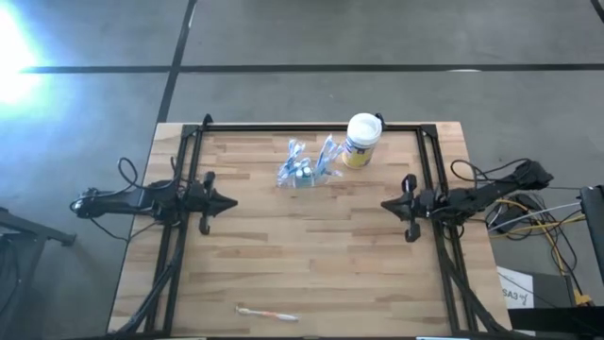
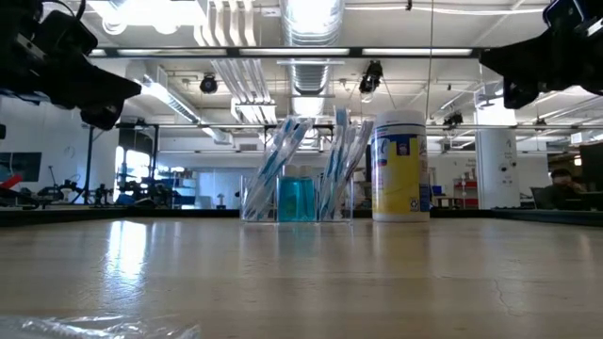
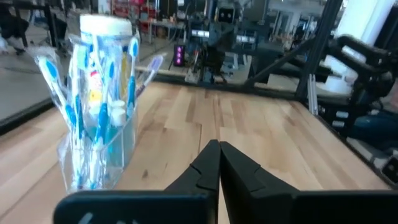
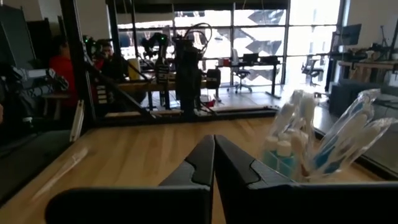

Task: Pick & Place toothbrushing station
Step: Put the orange toothbrush into the left section of the transparent organizer

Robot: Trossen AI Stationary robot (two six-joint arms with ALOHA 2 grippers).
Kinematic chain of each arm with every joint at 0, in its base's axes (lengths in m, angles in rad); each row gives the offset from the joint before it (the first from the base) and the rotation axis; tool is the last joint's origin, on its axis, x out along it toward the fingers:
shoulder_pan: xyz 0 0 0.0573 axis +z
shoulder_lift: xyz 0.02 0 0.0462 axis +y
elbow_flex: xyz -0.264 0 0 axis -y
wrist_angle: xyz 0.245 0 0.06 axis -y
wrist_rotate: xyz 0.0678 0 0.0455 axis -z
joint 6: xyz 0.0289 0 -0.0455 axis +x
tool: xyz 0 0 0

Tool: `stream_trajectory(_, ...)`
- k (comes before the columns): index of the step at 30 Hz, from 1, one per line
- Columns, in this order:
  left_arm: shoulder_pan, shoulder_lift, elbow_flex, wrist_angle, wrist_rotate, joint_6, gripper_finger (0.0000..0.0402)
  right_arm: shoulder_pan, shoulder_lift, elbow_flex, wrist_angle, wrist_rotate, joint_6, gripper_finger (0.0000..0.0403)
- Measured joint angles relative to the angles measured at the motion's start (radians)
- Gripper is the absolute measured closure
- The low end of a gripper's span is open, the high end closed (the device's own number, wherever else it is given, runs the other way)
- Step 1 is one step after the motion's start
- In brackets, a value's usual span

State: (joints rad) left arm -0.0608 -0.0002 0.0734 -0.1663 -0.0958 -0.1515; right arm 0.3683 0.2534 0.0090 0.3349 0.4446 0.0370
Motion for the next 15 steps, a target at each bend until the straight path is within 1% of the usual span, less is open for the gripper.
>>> stream_trajectory(5,0.0,0.003,-0.017,0.06,-0.004,-0.001,0.0379,0.0,0.034,0.0,0.072,0.0,-0.062,0.0394)
stream_trajectory(8,0.0,0.003,-0.017,0.062,-0.004,-0.015,0.0379,0.0,0.037,0.0,0.089,0.0,-0.059,0.0394)
stream_trajectory(10,0.0,0.003,-0.019,0.067,0.006,-0.052,0.0383,0.0,0.037,0.0,0.088,0.0,-0.047,0.0394)
stream_trajectory(11,0.0,0.003,-0.021,0.073,0.026,-0.076,0.0385,0.0,0.037,0.0,0.089,0.0,-0.041,0.0394)
stream_trajectory(14,-0.009,0.024,-0.023,0.103,0.15,-0.127,0.0395,0.0,0.037,0.0,0.09,0.0,-0.039,0.0394)
stream_trajectory(15,-0.019,0.038,-0.016,0.105,0.173,-0.137,0.0397,0.0,0.037,0.0,0.09,0.0,-0.038,0.0394)
